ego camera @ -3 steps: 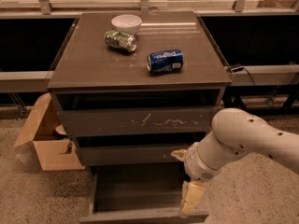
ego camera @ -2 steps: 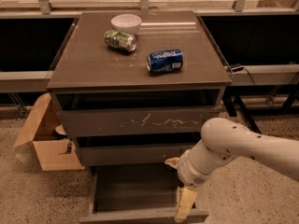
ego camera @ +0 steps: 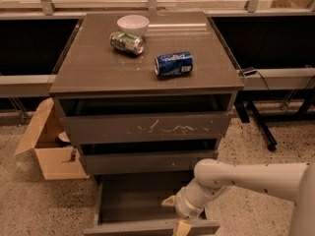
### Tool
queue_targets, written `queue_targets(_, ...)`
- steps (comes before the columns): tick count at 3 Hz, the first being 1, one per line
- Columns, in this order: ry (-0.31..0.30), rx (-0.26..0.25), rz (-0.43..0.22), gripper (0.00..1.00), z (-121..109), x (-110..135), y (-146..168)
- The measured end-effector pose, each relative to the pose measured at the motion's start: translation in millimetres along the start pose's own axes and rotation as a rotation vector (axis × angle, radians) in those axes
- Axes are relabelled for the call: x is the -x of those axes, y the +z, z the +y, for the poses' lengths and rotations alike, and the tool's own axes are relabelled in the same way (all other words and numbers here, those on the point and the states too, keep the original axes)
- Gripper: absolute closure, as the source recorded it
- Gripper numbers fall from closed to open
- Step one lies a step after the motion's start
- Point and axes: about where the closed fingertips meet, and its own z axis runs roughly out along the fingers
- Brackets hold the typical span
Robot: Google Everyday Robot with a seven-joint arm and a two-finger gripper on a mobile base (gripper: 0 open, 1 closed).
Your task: Close bottom drawer
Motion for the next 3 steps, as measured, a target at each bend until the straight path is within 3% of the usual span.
queue_targets(1,0.029,0.043,-0.045,0.42,-7,-31,56)
queue_targets(2,0.046,0.074,-0.062,0.65,1,-35,74)
queue_targets(3,0.043,0.080,-0.063,0.96,0,-37,78)
